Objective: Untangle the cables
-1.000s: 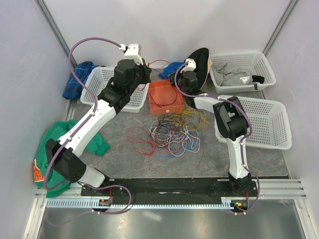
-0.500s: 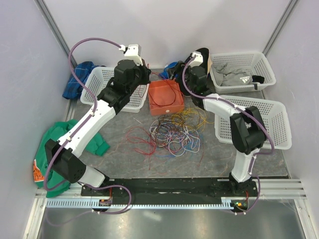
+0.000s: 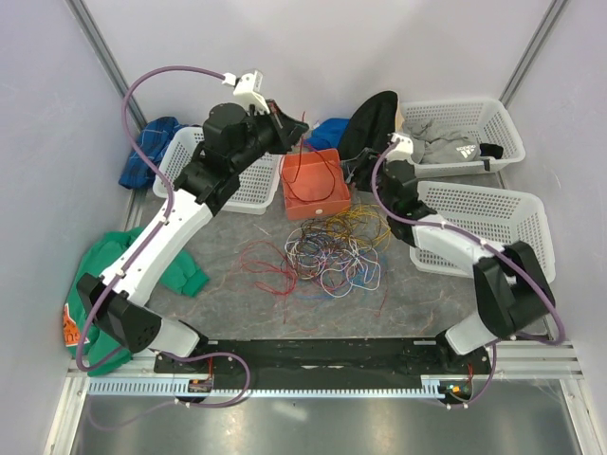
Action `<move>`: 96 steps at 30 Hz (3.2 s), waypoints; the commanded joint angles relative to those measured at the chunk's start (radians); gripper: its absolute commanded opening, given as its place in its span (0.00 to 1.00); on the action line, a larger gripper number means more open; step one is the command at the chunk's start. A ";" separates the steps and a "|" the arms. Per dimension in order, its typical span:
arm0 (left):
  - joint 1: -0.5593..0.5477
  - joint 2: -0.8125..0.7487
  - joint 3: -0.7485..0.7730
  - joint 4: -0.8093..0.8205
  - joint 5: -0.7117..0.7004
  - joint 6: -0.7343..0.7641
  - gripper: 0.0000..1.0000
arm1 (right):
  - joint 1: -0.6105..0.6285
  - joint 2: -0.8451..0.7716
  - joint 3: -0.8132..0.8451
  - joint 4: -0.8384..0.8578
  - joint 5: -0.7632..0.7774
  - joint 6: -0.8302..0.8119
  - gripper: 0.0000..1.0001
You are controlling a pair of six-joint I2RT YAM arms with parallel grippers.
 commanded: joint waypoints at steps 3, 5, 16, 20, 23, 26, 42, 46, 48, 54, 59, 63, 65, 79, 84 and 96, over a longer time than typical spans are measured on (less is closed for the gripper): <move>-0.044 -0.035 0.060 0.054 0.113 -0.167 0.02 | 0.001 -0.214 -0.101 0.024 0.086 0.018 0.65; -0.057 -0.046 0.015 0.054 0.102 -0.203 0.02 | 0.001 -0.258 -0.126 0.019 0.099 0.021 0.65; -0.077 -0.017 -0.115 0.098 0.073 -0.309 0.02 | 0.001 -0.401 -0.228 -0.011 0.091 0.067 0.65; -0.072 0.047 -0.097 0.115 -0.031 -0.224 0.02 | 0.001 -0.423 -0.265 -0.025 0.074 0.078 0.65; -0.061 0.121 -0.033 0.114 -0.125 -0.138 0.02 | 0.001 -0.439 -0.288 -0.040 0.065 0.075 0.64; -0.034 0.196 0.046 0.136 -0.141 -0.101 0.02 | 0.001 -0.458 -0.313 -0.050 0.072 0.069 0.64; -0.017 0.297 0.278 0.307 0.131 -0.394 0.02 | 0.000 -0.481 -0.313 -0.053 0.091 0.063 0.64; -0.025 0.308 0.222 0.371 0.136 -0.429 0.02 | 0.001 -0.516 -0.322 -0.059 0.094 0.064 0.64; -0.015 0.317 0.186 0.373 0.104 -0.430 0.02 | 0.001 -0.541 -0.331 -0.068 0.099 0.063 0.64; 0.041 0.392 0.097 0.428 0.062 -0.418 0.02 | 0.001 -0.596 -0.383 -0.064 0.117 0.066 0.64; 0.075 0.423 0.070 0.379 0.010 -0.320 0.02 | 0.001 -0.604 -0.428 -0.044 0.111 0.076 0.64; 0.071 0.429 0.093 0.270 -0.059 -0.208 0.02 | 0.001 -0.581 -0.432 -0.025 0.099 0.080 0.64; 0.063 0.437 0.115 0.207 -0.102 -0.130 0.02 | 0.001 -0.570 -0.432 -0.016 0.094 0.086 0.64; -0.003 0.425 0.213 -0.147 -0.250 0.146 0.02 | 0.000 -0.521 -0.443 0.009 0.076 0.099 0.64; -0.028 0.385 0.101 -0.141 -0.197 0.056 0.02 | 0.001 -0.519 -0.445 0.009 0.074 0.098 0.64; -0.107 0.296 -0.017 -0.117 -0.177 -0.030 0.02 | 0.001 -0.529 -0.451 0.009 0.073 0.101 0.63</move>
